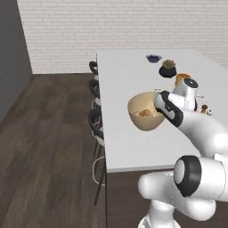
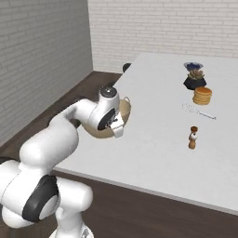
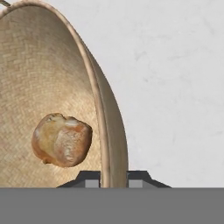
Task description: Open the cabinet, pick up the bread from the cabinet and place it in the basket. Then move the basket to the dining counter.
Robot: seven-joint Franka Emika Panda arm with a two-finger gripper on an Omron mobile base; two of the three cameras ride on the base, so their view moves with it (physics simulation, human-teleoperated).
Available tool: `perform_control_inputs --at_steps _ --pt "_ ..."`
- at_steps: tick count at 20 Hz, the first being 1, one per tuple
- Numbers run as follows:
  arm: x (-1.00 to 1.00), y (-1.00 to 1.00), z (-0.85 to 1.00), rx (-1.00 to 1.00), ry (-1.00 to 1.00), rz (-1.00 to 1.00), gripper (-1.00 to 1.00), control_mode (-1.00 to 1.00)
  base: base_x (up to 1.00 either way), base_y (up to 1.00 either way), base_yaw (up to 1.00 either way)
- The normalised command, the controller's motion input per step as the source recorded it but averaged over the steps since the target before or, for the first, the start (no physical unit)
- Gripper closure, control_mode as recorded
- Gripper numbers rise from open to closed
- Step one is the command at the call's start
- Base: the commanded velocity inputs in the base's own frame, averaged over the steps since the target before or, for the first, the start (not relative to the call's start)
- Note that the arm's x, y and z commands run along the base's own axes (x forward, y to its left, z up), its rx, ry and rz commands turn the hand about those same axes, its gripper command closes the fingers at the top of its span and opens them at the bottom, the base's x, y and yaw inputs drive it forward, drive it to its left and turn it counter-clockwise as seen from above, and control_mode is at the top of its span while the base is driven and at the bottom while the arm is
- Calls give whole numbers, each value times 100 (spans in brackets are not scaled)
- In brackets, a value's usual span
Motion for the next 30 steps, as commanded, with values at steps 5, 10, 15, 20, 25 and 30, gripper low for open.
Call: perform_control_inputs --at_steps 5,10,15,20,25,30 --pt "98 0 -22 0 -4 0 100 -100 0 0 0" --pt "47 -3 -18 0 0 0 100 -100 0 0 0" --pt "31 -2 -42 2 5 0 100 -100 0 0 0" --pt "13 -7 -55 3 1 0 100 -100 0 0 0" --pt "3 -12 -47 3 0 0 100 -100 0 0 0" --pt "10 -2 -33 1 -3 0 100 -100 0 0 0"
